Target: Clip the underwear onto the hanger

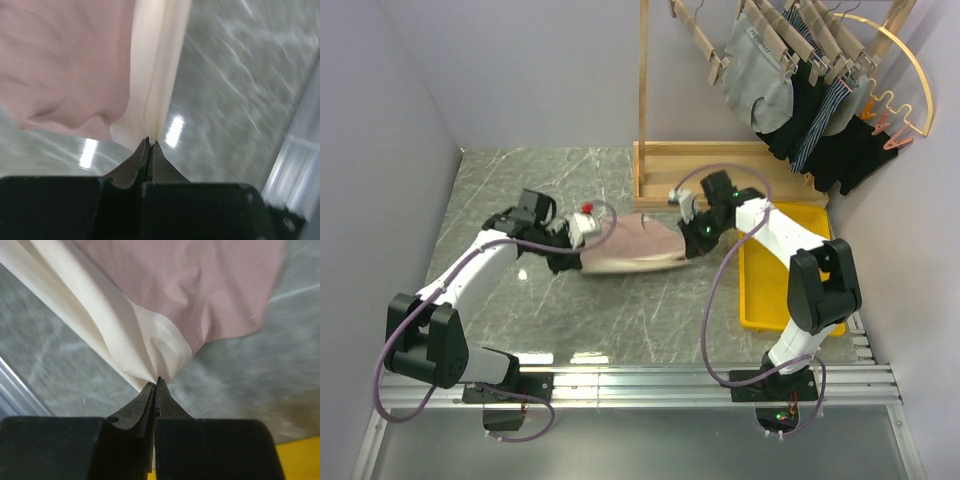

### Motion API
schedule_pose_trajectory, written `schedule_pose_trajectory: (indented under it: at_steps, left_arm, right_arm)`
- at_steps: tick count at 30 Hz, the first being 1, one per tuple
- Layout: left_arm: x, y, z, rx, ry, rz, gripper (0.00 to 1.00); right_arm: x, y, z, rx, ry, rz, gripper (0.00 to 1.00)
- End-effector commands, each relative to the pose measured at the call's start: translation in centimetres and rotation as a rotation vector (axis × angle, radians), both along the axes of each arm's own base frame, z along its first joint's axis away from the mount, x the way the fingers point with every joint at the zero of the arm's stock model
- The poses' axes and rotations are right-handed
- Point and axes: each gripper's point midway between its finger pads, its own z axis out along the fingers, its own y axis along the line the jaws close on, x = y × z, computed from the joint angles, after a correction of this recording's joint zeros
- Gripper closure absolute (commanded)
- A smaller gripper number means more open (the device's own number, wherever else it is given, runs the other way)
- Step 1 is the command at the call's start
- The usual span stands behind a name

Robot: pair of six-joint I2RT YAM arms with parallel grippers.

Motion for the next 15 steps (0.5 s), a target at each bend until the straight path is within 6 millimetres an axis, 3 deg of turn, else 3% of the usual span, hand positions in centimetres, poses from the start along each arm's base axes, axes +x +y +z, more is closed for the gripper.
schedule_pose_trajectory:
  at_steps: [1, 4, 8, 9, 10, 12, 13, 15]
  left_arm:
    - [-4.0, 1.2, -2.2, 0.113, 0.032, -0.178, 1.00]
    - [-6.3, 1.4, -2.9, 0.143, 0.092, -0.262, 1.00]
    - [-9.5, 0.2, -3.3, 0.159, 0.136, -0.391, 0.99]
    - [-10.6, -0.3, -3.8, 0.169, 0.140, -0.432, 0.96]
    - [-11.0, -0.5, -3.9, 0.175, 0.129, -0.448, 0.84]
    - [-11.7, -0.9, -3.9, 0.187, 0.085, -0.477, 0.74]
    - [-11.7, -1.1, -3.7, 0.184, 0.071, -0.485, 0.65]
    - [-11.4, -1.5, -2.7, 0.167, 0.052, -0.481, 0.57]
  right_arm:
    - [-3.5, -0.6, -0.8, -0.047, 0.008, 0.123, 1.00]
    - [-6.0, -0.7, -1.4, -0.073, 0.033, 0.201, 1.00]
    - [-9.2, -1.3, -2.2, -0.133, 0.100, 0.309, 1.00]
    - [-9.8, -1.5, -2.5, -0.151, 0.105, 0.352, 0.90]
    - [-10.2, -1.8, -2.5, -0.163, 0.111, 0.365, 0.78]
    - [-11.0, -2.0, -1.9, -0.159, 0.119, 0.383, 0.51]
    - [-11.2, -1.9, -1.5, -0.144, 0.118, 0.387, 0.30]
    - [-11.5, -1.7, -0.3, -0.119, 0.103, 0.365, 0.22]
